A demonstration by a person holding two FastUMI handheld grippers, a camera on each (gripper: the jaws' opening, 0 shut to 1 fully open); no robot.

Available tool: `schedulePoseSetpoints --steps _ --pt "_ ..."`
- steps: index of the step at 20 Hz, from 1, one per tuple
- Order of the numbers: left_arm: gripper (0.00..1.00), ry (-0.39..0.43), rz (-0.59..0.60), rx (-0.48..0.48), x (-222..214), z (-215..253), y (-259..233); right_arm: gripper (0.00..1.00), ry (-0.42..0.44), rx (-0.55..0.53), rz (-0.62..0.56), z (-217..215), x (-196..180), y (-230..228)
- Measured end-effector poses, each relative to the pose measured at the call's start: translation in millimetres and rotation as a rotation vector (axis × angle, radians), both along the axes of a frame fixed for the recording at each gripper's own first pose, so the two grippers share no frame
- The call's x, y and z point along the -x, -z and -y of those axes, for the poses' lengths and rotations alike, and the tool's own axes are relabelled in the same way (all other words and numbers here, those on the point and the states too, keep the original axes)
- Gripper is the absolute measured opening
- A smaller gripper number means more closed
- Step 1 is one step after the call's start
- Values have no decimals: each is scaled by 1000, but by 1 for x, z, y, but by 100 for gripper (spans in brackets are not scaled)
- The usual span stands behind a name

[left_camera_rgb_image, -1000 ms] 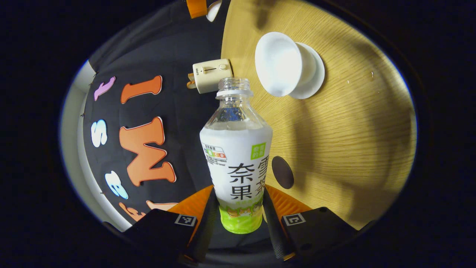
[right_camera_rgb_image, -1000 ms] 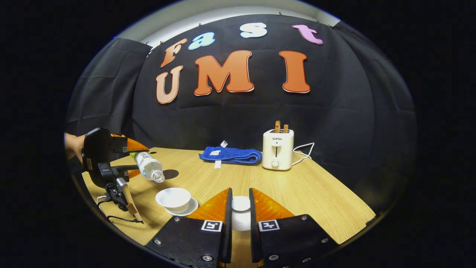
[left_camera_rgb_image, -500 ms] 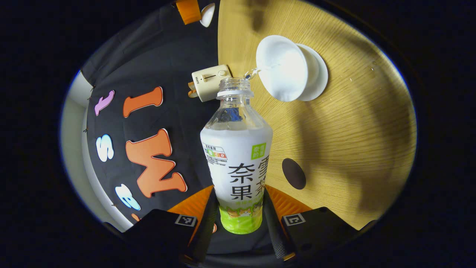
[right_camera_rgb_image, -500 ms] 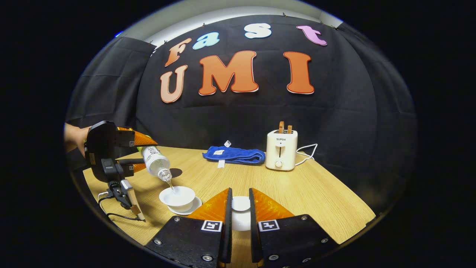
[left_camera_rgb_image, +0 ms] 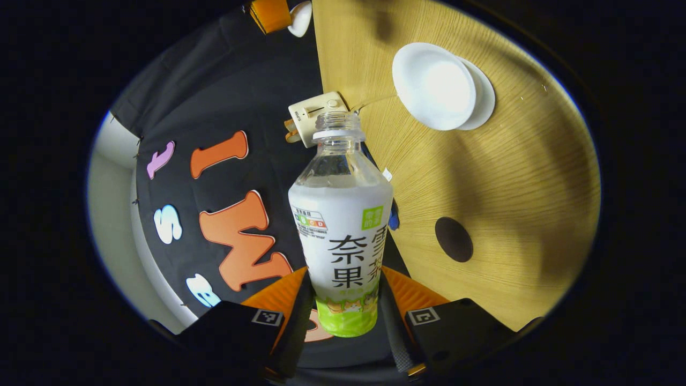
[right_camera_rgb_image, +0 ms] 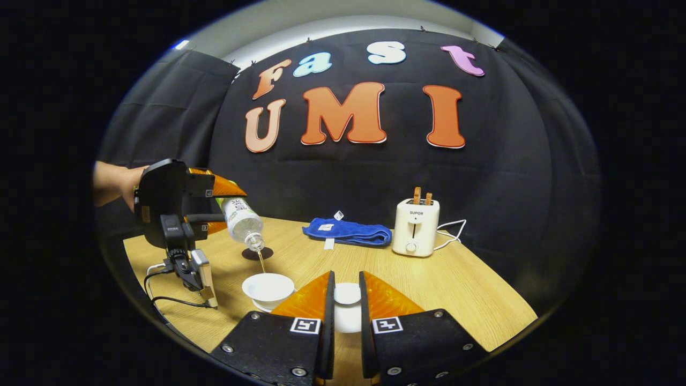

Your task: Open the teacup lid with one hand, grasp the water bottle and pour water into the teacup with the other hand; after pouring, place the water bottle on the coaster and then close the teacup lid.

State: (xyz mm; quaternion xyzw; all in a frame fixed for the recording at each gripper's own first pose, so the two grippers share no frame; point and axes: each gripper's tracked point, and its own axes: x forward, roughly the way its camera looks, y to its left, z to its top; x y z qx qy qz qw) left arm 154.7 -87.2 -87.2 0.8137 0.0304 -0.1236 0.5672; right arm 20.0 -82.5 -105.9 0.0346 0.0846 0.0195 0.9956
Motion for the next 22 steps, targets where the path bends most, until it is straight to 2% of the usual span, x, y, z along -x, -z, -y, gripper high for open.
schedulePoseSetpoints --steps 3,7,9,10,15,22 --pt "66 14 27 -26 -3 0 -12 21 -3 -1 -1 0 -1 0" --pt "70 25 50 -49 -6 0 -25 21 4 4 2 1 0 -1" --pt "66 32 65 -64 -8 1 -35 21 2 9 10 0 0 -4" --pt "69 38 80 -79 -11 0 -43 21 0 10 11 0 0 -4" --pt "67 61 140 -131 -17 3 -76 21 0 17 12 0 0 -6" --pt "69 80 188 -190 -17 6 -89 21 1 24 17 0 1 -7"
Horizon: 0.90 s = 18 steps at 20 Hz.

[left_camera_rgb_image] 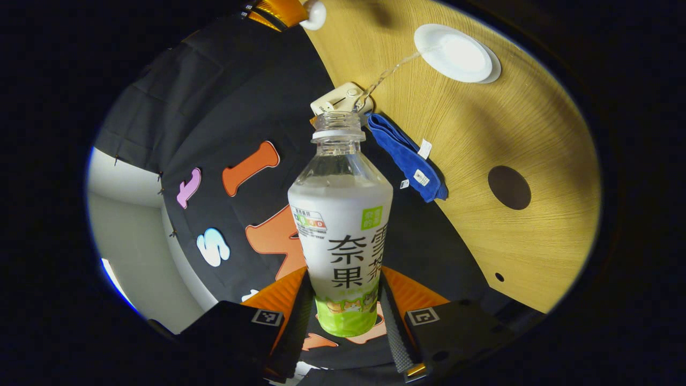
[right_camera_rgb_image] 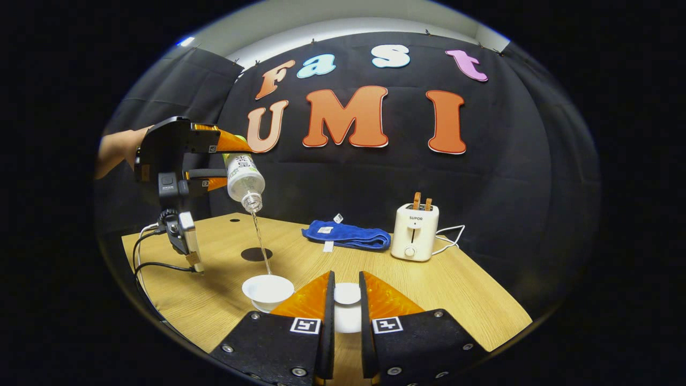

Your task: Open the teacup lid with one hand, grasp the water bottle and pour water into the teacup with the other hand; after pouring, place the water bottle on the coaster and then close the teacup lid.

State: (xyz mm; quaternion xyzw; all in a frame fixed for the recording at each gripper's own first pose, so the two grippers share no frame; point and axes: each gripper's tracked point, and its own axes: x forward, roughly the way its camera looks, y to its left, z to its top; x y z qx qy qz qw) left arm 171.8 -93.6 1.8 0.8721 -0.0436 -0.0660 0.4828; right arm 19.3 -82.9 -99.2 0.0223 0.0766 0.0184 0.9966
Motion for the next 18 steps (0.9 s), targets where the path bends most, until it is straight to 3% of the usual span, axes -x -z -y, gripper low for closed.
schedulePoseSetpoints --steps 4,9,10,16,18 --pt "67 -1 -23 -35 3 1 17 21 -4 -20 0 0 3 -1" --pt "72 30 -71 -62 8 18 51 21 3 -29 -2 2 7 0" --pt "67 33 -83 -61 10 21 60 21 3 -41 -4 2 7 0" --pt "67 69 -120 -90 16 33 99 21 8 -36 4 2 11 -3" --pt "72 75 -102 -104 15 34 97 21 10 -41 3 3 12 -3"
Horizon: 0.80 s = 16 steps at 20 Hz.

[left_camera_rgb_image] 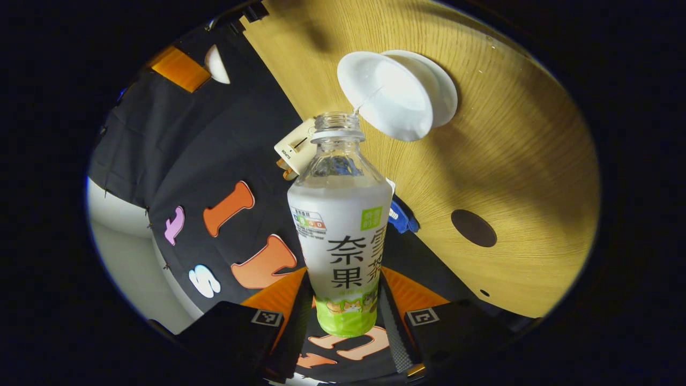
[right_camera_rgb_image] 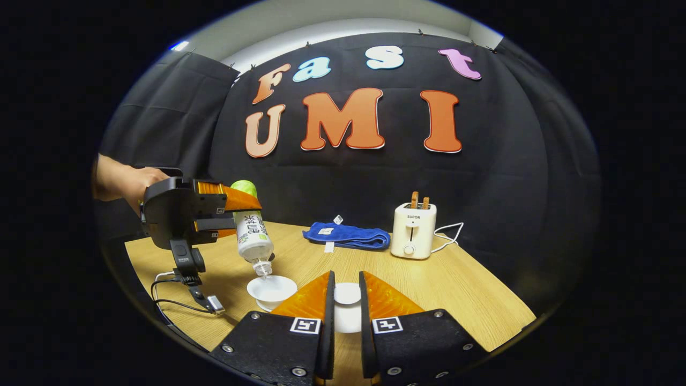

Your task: Open the teacup lid with one hand, grasp the water bottle and pour water into the teacup with the other hand; after pouring, place the water bottle on the coaster and then close the teacup lid.

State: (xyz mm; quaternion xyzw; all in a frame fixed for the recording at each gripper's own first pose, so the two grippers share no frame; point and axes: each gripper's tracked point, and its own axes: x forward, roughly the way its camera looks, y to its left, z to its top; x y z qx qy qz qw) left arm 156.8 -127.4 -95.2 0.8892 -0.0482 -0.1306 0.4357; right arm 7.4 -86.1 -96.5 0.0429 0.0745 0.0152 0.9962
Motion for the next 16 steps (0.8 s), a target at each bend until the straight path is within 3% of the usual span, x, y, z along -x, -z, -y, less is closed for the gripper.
schedulePoseSetpoints --steps 1,6,12,13,14,16 --pt "67 -5 -5 9 1 -1 1 21 4 -3 0 0 0 1" --pt "66 -51 -45 158 8 -3 11 21 6 -19 3 0 0 0" --pt "65 -142 -110 467 18 -11 23 21 5 -44 4 -2 -1 -3" --pt "69 -157 -121 524 17 -13 21 21 4 -47 2 -3 -2 -4" --pt "64 -169 -125 583 17 -16 18 21 3 -50 2 -4 -3 -4" --pt "65 -188 -136 734 12 -21 12 21 6 -59 -5 -6 -5 -3"
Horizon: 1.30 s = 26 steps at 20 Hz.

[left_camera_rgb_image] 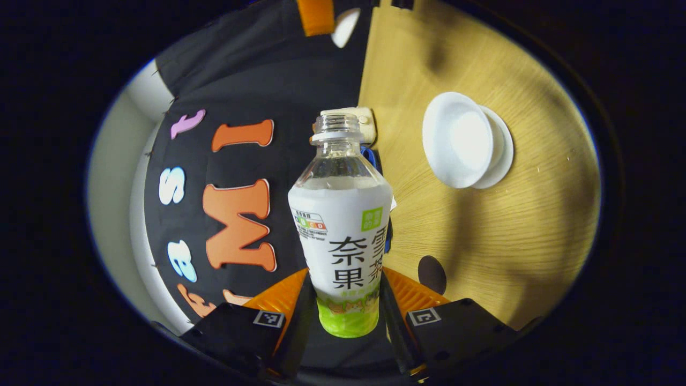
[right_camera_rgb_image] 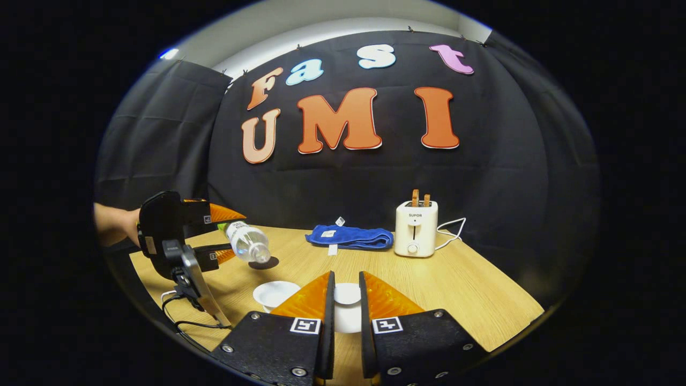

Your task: Open the teacup lid with one hand, grasp the water bottle and pour water into the teacup with the other hand; after pouring, place the water bottle on the coaster and then close the teacup lid.

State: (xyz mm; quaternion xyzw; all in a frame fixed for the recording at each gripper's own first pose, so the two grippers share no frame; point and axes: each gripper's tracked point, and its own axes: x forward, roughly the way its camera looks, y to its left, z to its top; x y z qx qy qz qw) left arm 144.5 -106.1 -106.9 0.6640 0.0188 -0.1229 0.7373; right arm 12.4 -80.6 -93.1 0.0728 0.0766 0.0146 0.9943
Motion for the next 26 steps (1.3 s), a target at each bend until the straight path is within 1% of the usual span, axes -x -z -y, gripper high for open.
schedulePoseSetpoints --steps 1,2,3,4,5,6,7,8,9,10,12,15,17,19,20,21,22,24,25,26 --pt "69 -29 -7 85 -1 -7 -5 21 1 -1 0 -2 -2 -1" --pt "69 -45 -5 166 -1 -11 -11 21 -1 -1 1 -4 -3 -2" --pt "64 -56 7 240 -2 -11 -21 21 -4 -2 4 -6 -4 -4" --pt "69 -64 23 307 -4 -13 -30 21 -7 -5 6 -8 -7 -5" --pt "69 -74 42 372 -4 -17 -41 21 -10 -8 8 -11 -8 -7" --pt "64 -75 51 444 -4 -19 -50 21 -10 -10 8 -13 -10 -7" --pt "64 -75 56 532 -6 -19 -56 21 -15 -12 6 -16 -11 -7" --pt "61 -91 44 618 -8 -19 -57 21 -16 -15 5 -19 -14 -7" --pt "61 -108 31 684 -10 -22 -57 21 -19 -15 0 -23 -16 -6" --pt "66 -120 36 742 -11 -27 -60 21 -24 -13 -4 -27 -17 -5" --pt "66 -137 22 881 -14 -35 -62 21 -36 -4 -6 -35 -18 -5" --pt "65 -159 -10 1121 -21 -45 -70 21 -51 -10 -5 -46 -23 -5" --pt "66 -183 -30 1248 -32 -53 -74 21 -61 -4 -2 -53 -24 -6" --pt "66 -197 -54 1362 -38 -60 -76 21 -76 0 -1 -60 -24 -5" --pt "62 -205 -62 1411 -43 -65 -77 21 -80 0 0 -62 -24 -5" --pt "66 -212 -72 1453 -46 -67 -76 21 -84 0 0 -64 -25 -5" --pt "66 -218 -86 1496 -51 -71 -75 21 -84 -2 2 -64 -24 -6" --pt "66 -226 -122 1562 -56 -75 -66 21 -89 -9 7 -65 -25 -7" --pt "66 -243 -133 1577 -59 -77 -58 21 -92 -12 9 -67 -25 -8" --pt "63 -266 -139 1583 -62 -81 -49 21 -94 -13 11 -68 -25 -7"
